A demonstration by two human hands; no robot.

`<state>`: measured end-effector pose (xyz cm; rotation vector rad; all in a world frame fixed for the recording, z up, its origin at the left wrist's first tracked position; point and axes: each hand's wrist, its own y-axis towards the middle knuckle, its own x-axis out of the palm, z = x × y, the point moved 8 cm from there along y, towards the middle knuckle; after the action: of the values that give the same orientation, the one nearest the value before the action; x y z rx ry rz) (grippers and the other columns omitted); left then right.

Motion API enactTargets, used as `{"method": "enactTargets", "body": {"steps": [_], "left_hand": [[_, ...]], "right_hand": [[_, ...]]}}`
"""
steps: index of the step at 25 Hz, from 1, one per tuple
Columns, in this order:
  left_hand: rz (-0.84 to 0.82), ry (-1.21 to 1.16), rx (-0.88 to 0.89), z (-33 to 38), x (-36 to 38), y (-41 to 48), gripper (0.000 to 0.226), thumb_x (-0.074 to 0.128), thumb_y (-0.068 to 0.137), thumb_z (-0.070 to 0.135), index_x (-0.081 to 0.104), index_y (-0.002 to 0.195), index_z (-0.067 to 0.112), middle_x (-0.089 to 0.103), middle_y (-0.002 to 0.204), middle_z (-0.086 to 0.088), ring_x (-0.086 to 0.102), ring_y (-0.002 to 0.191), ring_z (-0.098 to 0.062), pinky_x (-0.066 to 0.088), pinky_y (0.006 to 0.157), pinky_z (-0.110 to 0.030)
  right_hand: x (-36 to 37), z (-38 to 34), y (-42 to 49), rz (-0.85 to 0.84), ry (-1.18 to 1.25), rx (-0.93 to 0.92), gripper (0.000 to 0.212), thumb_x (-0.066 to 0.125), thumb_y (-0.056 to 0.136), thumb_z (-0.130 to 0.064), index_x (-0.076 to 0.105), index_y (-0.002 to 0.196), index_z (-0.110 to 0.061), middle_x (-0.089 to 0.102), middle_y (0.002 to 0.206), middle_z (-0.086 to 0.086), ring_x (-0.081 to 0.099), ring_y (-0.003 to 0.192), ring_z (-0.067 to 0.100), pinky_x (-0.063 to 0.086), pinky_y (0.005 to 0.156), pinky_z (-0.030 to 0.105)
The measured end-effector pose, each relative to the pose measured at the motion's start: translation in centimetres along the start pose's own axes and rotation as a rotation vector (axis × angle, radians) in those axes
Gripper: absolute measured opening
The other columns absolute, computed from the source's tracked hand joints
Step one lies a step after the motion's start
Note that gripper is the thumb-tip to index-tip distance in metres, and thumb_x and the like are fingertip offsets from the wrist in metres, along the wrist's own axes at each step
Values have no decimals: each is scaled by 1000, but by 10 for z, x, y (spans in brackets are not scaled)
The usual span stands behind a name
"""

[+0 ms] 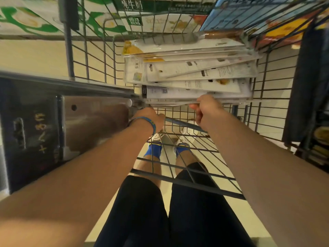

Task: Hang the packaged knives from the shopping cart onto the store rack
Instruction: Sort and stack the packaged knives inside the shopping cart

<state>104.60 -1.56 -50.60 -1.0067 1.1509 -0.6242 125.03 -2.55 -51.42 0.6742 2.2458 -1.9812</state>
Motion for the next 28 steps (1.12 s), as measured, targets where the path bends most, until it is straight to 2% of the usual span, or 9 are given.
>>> {"method": "enactTargets", "body": {"steps": [3,5,8,11,15,18,21,25,28], "left_hand": [[-62,-545,-47,0,10,0,43,56,93,54,61,96,12,62,97,-7,64,95,-29,53,85,-38],[-160,-978,-107,2,18,-17,50,69,87,49,62,116,10,65,117,-10,64,110,-28,51,101,-42],[-180,-1169,-125,6,12,-52,56,76,85,37,57,129,8,61,132,-13,59,118,-27,50,102,-39],[-144,-1183,-67,12,-7,-91,77,78,79,49,45,140,14,55,132,-6,60,100,-16,52,98,-38],[9,-1270,217,25,-57,-142,96,80,79,43,24,154,25,40,152,-2,50,129,-17,49,97,-34],[341,-1038,499,30,-123,-185,87,85,71,46,37,142,30,44,143,5,42,131,-11,40,104,-27],[596,-779,684,39,-181,-227,72,82,64,59,47,122,35,58,119,15,50,110,5,37,90,-3],[538,-734,724,56,-229,-250,49,82,67,53,64,104,27,69,96,16,65,90,2,52,85,-19],[564,-867,762,70,-254,-267,26,75,76,44,56,91,33,68,87,16,64,83,1,50,82,-24]], "right_hand": [[-12,5,-22,-41,76,44,19,47,101,-21,64,96,-15,63,46,-9,40,33,1,36,37,15],[-22,5,-46,-87,155,49,23,48,99,-17,63,82,-16,55,42,-9,41,31,2,35,35,14],[-40,5,-91,-142,217,63,30,47,98,-20,56,70,-20,47,46,-9,38,30,3,32,34,15],[-44,-6,-134,-241,251,37,34,44,104,-32,68,88,-16,44,44,-11,36,31,1,28,36,14],[-37,-18,-200,-595,385,125,49,42,103,-42,70,72,-17,37,35,-11,40,30,0,29,36,14],[-37,-26,-254,-937,418,164,45,46,94,-46,63,62,-19,36,31,-9,46,29,1,31,37,14],[-34,-37,-293,-1128,425,132,50,43,95,-47,56,54,-22,34,29,-10,48,27,3,28,38,14],[-43,-69,-313,-1038,385,-59,67,31,101,-55,58,51,-22,36,31,-9,47,29,5,31,39,14],[-63,-103,-322,-821,276,-324,74,29,104,-63,72,68,-14,63,54,-3,63,46,14,46,42,18]]}}
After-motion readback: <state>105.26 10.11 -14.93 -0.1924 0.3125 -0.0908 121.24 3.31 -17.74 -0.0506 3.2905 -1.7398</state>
